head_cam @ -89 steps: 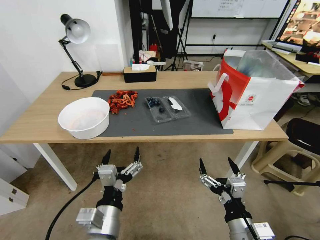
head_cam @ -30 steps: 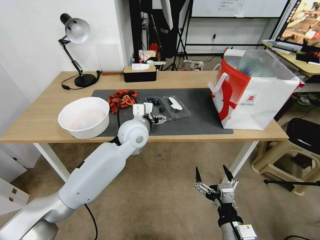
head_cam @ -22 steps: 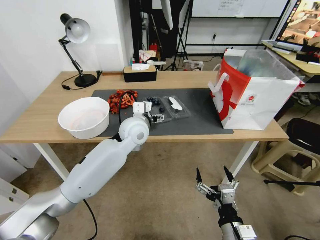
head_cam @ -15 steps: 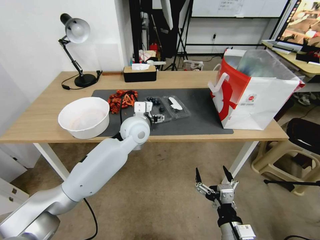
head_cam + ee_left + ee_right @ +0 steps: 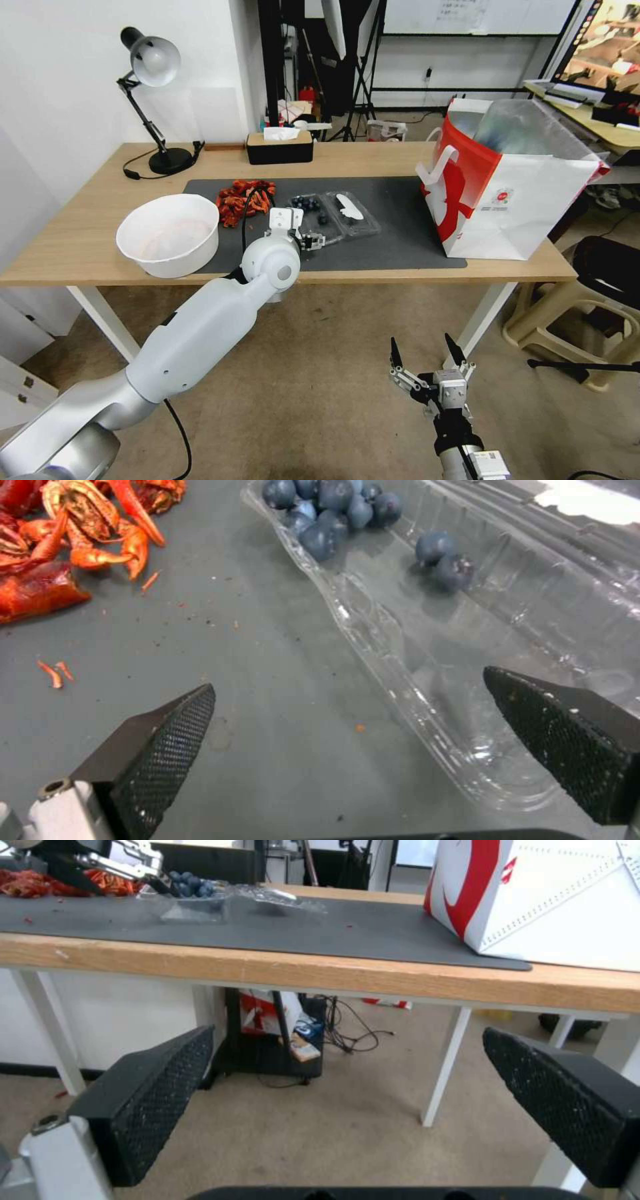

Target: Close the takeout container lid, then place the container into the takeout bag.

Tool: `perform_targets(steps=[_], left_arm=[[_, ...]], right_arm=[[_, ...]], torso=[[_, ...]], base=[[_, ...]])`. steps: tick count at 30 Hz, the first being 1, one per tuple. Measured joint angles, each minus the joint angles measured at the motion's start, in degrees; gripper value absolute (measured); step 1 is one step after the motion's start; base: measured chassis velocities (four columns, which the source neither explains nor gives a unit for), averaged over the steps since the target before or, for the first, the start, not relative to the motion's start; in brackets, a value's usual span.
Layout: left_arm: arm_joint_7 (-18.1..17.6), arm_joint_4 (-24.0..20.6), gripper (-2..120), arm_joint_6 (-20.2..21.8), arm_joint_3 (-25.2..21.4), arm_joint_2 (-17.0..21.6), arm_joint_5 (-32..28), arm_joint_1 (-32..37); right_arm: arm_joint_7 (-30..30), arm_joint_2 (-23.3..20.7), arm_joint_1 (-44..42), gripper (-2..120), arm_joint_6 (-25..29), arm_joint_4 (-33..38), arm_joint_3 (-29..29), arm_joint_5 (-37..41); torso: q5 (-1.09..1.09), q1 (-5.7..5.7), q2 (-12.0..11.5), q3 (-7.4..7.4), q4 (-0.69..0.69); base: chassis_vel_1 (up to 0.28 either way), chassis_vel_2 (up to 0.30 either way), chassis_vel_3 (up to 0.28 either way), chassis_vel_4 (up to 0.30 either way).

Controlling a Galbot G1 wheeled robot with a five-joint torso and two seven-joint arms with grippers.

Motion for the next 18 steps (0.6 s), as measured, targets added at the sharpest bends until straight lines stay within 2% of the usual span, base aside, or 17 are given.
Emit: perform_targets(steps=[18], left_arm=[[1.4,-0.5,100,-0.1,-1.0,3.3,1.3,0.9]], right_arm=[[0.0,0.0,0.3,100,0.1,-0.8,-0.2,-0.3]], torso=[[0.00,0.00,0.0,0.00,0.00]], base=[[0.000,0.000,0.000,0.000]])
